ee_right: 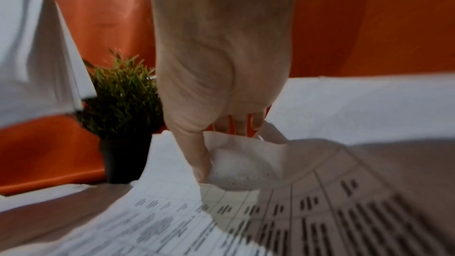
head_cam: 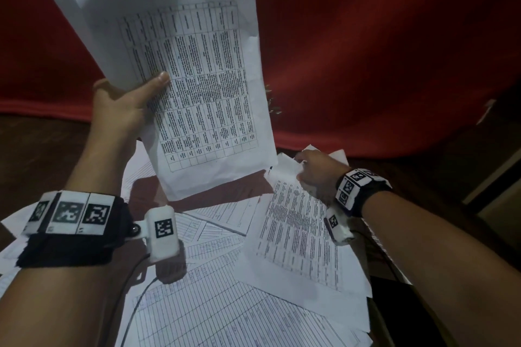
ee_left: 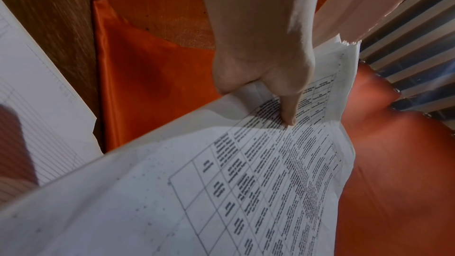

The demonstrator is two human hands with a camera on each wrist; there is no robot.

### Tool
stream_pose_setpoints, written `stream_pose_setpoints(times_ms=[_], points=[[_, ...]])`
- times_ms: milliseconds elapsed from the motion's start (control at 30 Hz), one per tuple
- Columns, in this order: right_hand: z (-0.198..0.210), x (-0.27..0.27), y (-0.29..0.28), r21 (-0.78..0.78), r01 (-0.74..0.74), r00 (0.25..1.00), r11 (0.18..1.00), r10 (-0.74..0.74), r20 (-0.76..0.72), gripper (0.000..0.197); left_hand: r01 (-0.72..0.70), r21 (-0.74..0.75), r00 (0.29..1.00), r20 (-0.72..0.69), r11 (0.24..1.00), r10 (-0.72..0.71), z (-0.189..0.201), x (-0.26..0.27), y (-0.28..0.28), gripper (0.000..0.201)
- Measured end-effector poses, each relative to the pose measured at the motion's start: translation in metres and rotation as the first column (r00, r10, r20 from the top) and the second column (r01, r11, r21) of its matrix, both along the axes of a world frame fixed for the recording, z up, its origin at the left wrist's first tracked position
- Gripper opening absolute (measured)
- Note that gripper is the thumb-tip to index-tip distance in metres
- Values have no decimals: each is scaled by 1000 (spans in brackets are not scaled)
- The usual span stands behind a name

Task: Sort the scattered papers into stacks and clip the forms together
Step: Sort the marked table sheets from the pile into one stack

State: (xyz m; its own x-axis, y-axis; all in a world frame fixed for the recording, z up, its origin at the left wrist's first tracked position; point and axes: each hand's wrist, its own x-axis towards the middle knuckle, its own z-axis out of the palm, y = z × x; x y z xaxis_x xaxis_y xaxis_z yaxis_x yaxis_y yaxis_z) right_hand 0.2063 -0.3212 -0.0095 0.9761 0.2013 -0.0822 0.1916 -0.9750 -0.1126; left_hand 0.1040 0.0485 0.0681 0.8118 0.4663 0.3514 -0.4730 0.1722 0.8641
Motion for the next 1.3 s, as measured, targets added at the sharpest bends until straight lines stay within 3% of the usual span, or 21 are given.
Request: stream_pose_setpoints(times_ms=[100,167,400,533,700,867,900,1000,1033,1067,1133,1167,1233,1300], points=[[16,-4,-8,56,-69,998,996,69,11,14,8,11,1000,-14,1000,-8,-4,1,-3,24],[32,-12,-14,73,-98,995,992,95,43,25,21,36,1000,-24,999,-20,-7,3,-3,21],[104,-55,-27,114,-187,982,976,182,53,12,28,169,997,-76,985,-15,-12,10,-14,16],[149,-77,-21,166,-319,933,933,278,229,15,85,220,989,-136,972,-56,-13,11,-40,16],[192,-90,6,-46,-362,797,931,335,503,21,217,315,966,-207,924,-157,-15,5,-88,10],[192,-91,35,-200,-287,721,937,348,599,12,339,251,928,-246,907,-279,-29,-7,-118,12],[192,-91,39,-220,-261,721,940,341,603,12,332,228,929,-246,915,-275,-28,-10,-120,19],[190,-91,47,-240,-222,723,945,325,610,14,412,211,903,-227,886,-365,-27,-16,-121,72],[189,-92,50,-237,-225,722,945,325,611,14,446,215,887,-232,869,-398,-27,-17,-122,81],[187,-94,55,-231,-239,713,943,332,617,14,465,233,879,-240,854,-413,-28,-17,-122,76],[185,-99,61,-214,-277,670,937,348,655,16,428,323,899,-251,844,-359,-28,-15,-123,47],[184,-102,60,-199,-285,635,938,340,694,20,387,354,916,-251,851,-312,-28,-14,-123,38],[181,-105,49,-112,-240,535,964,228,813,39,332,363,938,-225,871,-264,-28,-12,-120,40],[175,-111,24,137,-174,479,975,-38,877,69,306,342,948,-195,888,-252,-23,-15,-114,40]])
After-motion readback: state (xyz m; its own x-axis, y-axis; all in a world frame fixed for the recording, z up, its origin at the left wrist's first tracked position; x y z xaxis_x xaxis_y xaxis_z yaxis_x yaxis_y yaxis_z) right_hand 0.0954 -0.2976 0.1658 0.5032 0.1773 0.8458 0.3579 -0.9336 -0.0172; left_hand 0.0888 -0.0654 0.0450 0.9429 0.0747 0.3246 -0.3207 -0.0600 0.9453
